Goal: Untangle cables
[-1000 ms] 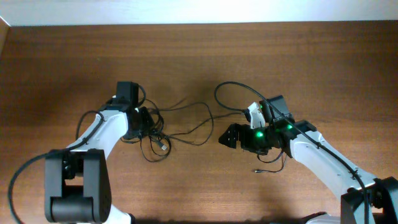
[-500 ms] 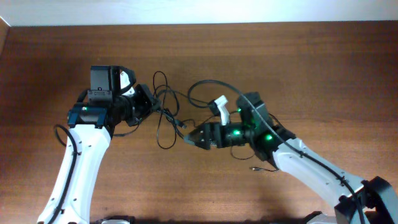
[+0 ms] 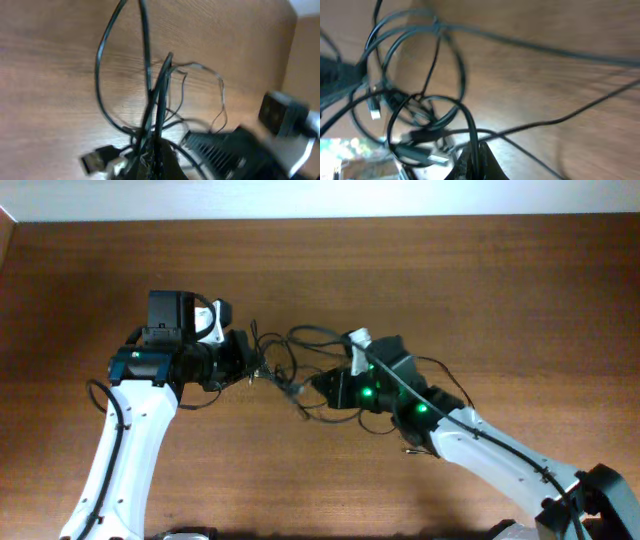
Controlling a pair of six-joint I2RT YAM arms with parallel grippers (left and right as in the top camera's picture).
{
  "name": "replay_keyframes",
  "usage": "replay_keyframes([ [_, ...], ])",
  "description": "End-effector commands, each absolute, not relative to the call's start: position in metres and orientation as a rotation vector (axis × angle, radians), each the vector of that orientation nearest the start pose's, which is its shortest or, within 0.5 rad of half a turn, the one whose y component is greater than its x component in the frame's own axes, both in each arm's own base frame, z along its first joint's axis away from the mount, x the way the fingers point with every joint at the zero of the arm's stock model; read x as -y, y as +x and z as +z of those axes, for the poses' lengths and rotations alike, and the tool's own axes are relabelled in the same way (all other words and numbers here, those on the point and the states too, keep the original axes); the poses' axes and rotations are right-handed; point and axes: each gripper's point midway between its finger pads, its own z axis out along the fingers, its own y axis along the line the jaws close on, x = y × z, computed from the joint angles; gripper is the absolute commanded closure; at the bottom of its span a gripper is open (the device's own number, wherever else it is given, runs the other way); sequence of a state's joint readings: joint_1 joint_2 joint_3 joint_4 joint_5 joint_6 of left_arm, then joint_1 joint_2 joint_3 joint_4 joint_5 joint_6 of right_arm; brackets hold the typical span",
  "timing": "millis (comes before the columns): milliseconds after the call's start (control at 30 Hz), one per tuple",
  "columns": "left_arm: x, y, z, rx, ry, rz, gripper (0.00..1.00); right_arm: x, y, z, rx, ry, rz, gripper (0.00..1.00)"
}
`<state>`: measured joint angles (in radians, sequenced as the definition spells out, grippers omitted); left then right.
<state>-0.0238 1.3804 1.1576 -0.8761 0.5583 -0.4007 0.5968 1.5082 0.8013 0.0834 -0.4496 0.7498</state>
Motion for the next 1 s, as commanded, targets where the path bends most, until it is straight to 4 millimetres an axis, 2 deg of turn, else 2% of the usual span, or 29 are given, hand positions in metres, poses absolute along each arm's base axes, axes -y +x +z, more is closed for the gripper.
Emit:
replay_keyframes([
  [0,0.128,0.310,0.206,-2.529,0.129,-1.067,1.00,-0.275,0.316,0.132,-2.401,-0.043,1.163,0.96],
  [67,0.155,0.296,0.238,-2.334,0.379,-1.328,1.00,-0.264,0.320,0.120,-2.438,0.017,1.072,0.96],
  [133,0.160,0.291,0.245,-2.276,0.444,-1.377,1.00,-0.240,0.325,0.097,-2.501,0.121,0.883,0.96],
  [167,0.158,0.294,0.242,-2.289,0.440,-1.346,1.00,-0.228,0.321,0.085,-2.553,0.162,0.811,0.82],
  [200,0.152,0.299,0.234,-2.328,0.420,-1.265,1.00,-0.222,0.317,0.079,-2.586,0.169,0.787,0.44],
  [233,0.143,0.305,0.223,-2.378,0.393,-1.158,1.00,-0.217,0.316,0.077,-2.595,0.115,0.761,0.28],
  [267,0.131,0.312,0.210,-2.442,0.336,-1.032,1.00,-0.213,0.317,0.076,-2.600,0.095,0.742,0.16],
  [300,0.117,0.319,0.199,-2.509,0.240,-0.907,1.00,-0.203,0.317,0.075,-2.610,0.116,0.722,0.13],
  [333,0.087,0.329,0.181,-2.605,0.001,-0.682,1.00,-0.193,0.318,0.078,-2.615,0.153,0.729,0.13],
  [367,0.057,0.332,0.169,-2.650,-0.335,-0.503,1.00,-0.194,0.317,0.086,-2.610,0.155,0.811,0.13],
  [400,0.051,0.332,0.167,-2.642,-0.508,-0.485,1.00,-0.203,0.313,0.099,-2.584,0.079,0.934,0.13],
  [433,0.051,0.332,0.167,-2.636,-0.567,-0.501,1.00,-0.216,0.308,0.113,-2.545,-0.018,1.050,0.13],
  [467,0.053,0.332,0.167,-2.629,-0.634,-0.531,1.00,-0.230,0.302,0.127,-2.501,-0.103,1.175,0.13],
  [500,0.067,0.330,0.170,-2.630,-0.670,-0.630,1.00,-0.250,0.292,0.145,-2.431,-0.222,1.326,0.13],
  [533,0.095,0.328,0.181,-2.636,-0.470,-0.789,1.00,-0.257,0.293,0.145,-2.416,-0.243,1.283,0.13],
  [567,0.135,0.315,0.199,-2.557,0.118,-0.971,1.00,-0.255,0.297,0.140,-2.425,-0.221,1.230,0.13],
  [600,0.135,0.313,0.198,-2.554,0.180,-0.949,1.00,-0.254,0.299,0.138,-2.432,-0.205,1.223,0.13],
  [667,0.136,0.312,0.199,-2.546,0.188,-0.968,1.00,-0.253,0.301,0.131,-2.470,-0.125,1.220,0.13],
  [767,0.158,0.307,0.224,-2.432,0.278,-1.194,1.00,-0.253,0.301,0.124,-2.490,-0.119,1.216,0.13],
  [867,0.164,0.305,0.232,-2.393,0.303,-1.257,1.00,-0.252,0.302,0.123,-2.491,-0.110,1.199,0.13],
  [967,0.170,0.300,0.239,-2.365,0.329,-1.329,1.00,-0.240,0.316,0.116,-2.484,-0.046,1.067,0.12],
])
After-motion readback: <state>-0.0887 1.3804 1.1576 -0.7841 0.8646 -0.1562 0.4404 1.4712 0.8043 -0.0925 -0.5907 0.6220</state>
